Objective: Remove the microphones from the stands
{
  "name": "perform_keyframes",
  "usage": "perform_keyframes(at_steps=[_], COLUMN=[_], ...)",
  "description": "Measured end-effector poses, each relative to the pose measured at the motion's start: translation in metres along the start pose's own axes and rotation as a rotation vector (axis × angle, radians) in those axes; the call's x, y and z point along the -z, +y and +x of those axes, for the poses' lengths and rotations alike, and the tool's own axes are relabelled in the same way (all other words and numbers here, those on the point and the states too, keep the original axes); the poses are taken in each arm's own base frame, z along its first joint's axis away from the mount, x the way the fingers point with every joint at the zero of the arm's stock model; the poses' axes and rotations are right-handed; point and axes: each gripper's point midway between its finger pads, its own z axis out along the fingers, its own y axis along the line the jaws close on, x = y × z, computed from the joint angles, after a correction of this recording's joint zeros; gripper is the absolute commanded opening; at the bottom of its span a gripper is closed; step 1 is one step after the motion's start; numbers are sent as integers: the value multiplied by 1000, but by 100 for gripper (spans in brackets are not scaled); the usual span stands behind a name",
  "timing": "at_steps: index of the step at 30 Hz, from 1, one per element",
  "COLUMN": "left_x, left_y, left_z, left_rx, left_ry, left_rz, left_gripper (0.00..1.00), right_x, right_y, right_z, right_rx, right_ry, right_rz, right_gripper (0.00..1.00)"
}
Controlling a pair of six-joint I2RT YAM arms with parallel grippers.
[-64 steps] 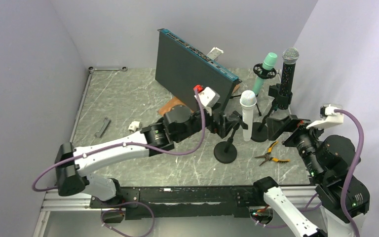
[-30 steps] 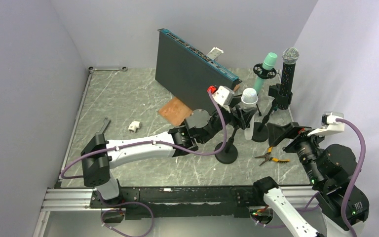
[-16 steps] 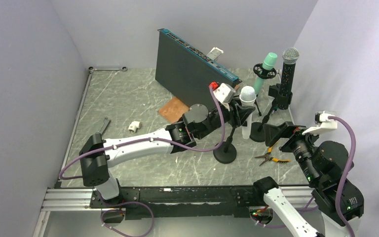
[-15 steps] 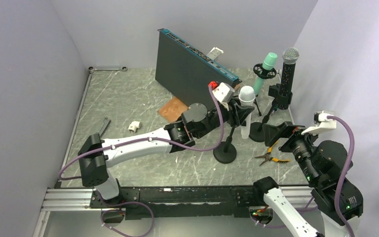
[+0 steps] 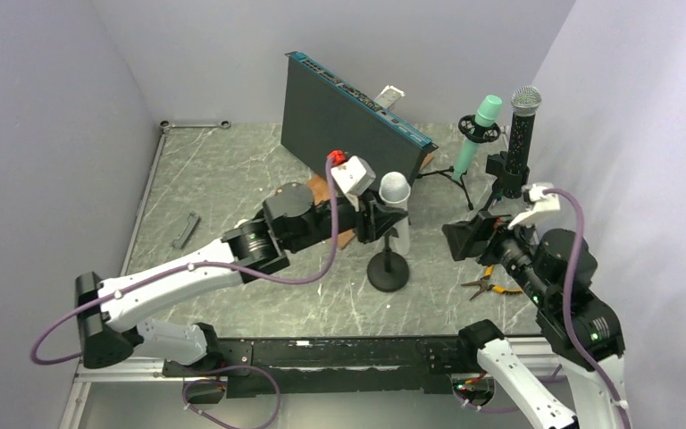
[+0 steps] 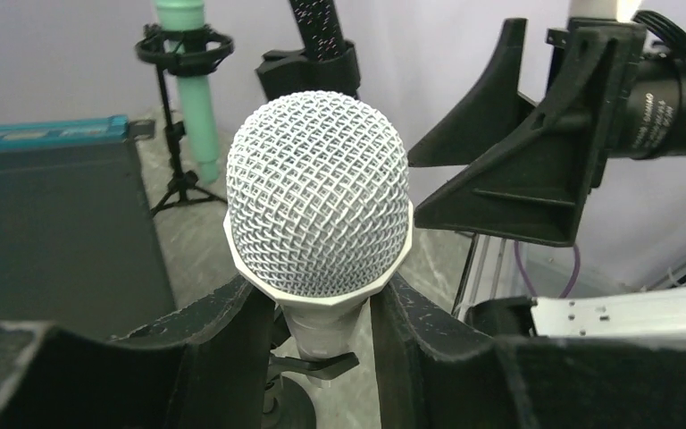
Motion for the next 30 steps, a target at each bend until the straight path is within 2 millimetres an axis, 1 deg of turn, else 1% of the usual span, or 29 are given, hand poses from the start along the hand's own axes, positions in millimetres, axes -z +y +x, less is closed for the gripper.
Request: perform_keyframes(at_steps=[6,9,11,16,19,22,23,27,30], left_x=[42,60,69,84,89,93,94,94,93], left_y=[15,30,39,60,70,76,78,79,77], left_z=[-3,-3,-5,-12,-15,-16,-17,-17,-16], left_rx=[-30,-26,-12,23,48,67,73,87,90], left_ry=[43,44,32,0,-25,-43,-48,-54,-52], left_rz=[-88,-181,-237,-387,-476,-533,-546,-554,-543], left_gripper=[0,0,0,0,0,0,3,41,63], right_x=[-34,-51,-60,-74,-79,-80,-80,-79,-77], right_y=[34,48,55,67,80,95,100,116,124], right_z=[22,37,43,48,53,61,64,77,81], right_rx=[21,13,3,-10,-10,4,11,46,71], right_ry=[125,198,227,265,289,316,325,356,353], right_rz=[-196,-276,-312,-365,-404,-434,-445,-470,-475], right_gripper=[100,100,100,100,100,100,100,100,100])
